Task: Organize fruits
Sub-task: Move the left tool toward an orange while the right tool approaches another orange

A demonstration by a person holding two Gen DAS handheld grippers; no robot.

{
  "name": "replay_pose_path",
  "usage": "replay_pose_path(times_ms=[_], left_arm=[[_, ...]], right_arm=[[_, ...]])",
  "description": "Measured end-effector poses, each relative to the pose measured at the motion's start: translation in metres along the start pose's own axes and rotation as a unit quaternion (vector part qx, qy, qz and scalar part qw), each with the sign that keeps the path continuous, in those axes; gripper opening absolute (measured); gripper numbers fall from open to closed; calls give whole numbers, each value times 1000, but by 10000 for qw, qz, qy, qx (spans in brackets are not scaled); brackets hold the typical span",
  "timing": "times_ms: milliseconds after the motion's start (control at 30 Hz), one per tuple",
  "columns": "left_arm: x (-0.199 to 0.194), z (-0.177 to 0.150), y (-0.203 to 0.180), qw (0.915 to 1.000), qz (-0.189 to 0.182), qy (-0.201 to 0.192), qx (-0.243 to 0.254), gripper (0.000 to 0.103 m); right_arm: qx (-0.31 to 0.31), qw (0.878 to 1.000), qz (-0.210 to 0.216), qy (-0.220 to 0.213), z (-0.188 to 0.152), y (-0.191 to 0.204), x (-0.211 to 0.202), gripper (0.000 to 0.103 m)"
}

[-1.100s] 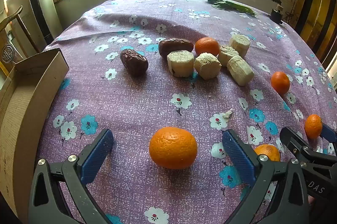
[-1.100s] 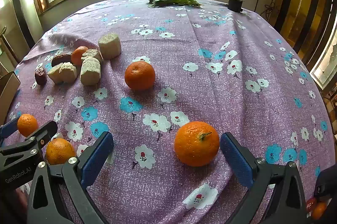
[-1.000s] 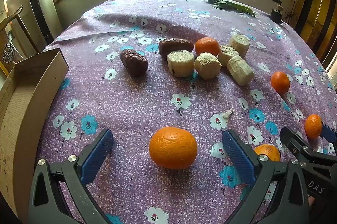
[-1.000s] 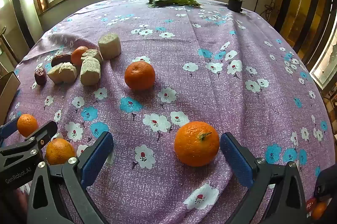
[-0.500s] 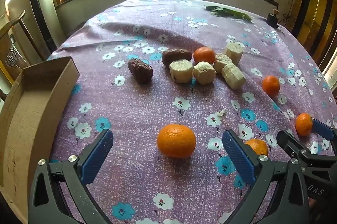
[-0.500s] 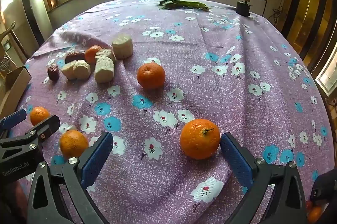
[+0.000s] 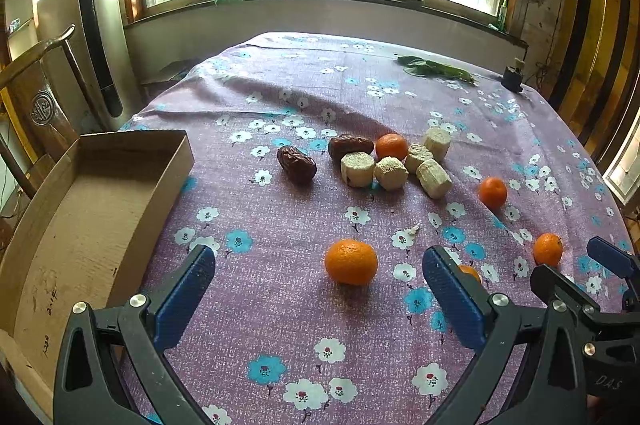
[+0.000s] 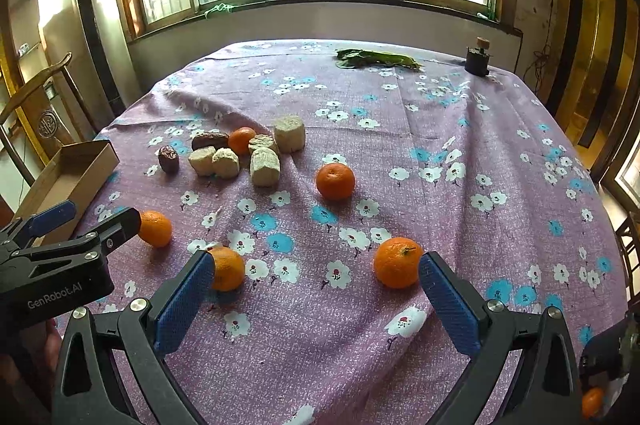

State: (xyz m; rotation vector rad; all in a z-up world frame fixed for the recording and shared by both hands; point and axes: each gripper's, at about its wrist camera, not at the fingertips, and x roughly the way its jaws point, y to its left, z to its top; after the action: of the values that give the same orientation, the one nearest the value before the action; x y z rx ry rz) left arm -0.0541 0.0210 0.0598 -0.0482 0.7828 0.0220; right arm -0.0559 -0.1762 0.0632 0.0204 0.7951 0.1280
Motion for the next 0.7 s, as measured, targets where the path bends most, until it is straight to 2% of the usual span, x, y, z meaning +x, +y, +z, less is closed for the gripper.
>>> replay_pose_path(times_ms=[367, 700], left_arm=[[-7, -4, -3, 9999, 8, -45, 109, 103], [0, -10, -2, 9987, -390, 128, 297, 103]], right_arm=[[64, 9997, 222, -39, -3, -5, -7, 103], [-192, 9997, 161, 27, -12, -7, -6, 103]])
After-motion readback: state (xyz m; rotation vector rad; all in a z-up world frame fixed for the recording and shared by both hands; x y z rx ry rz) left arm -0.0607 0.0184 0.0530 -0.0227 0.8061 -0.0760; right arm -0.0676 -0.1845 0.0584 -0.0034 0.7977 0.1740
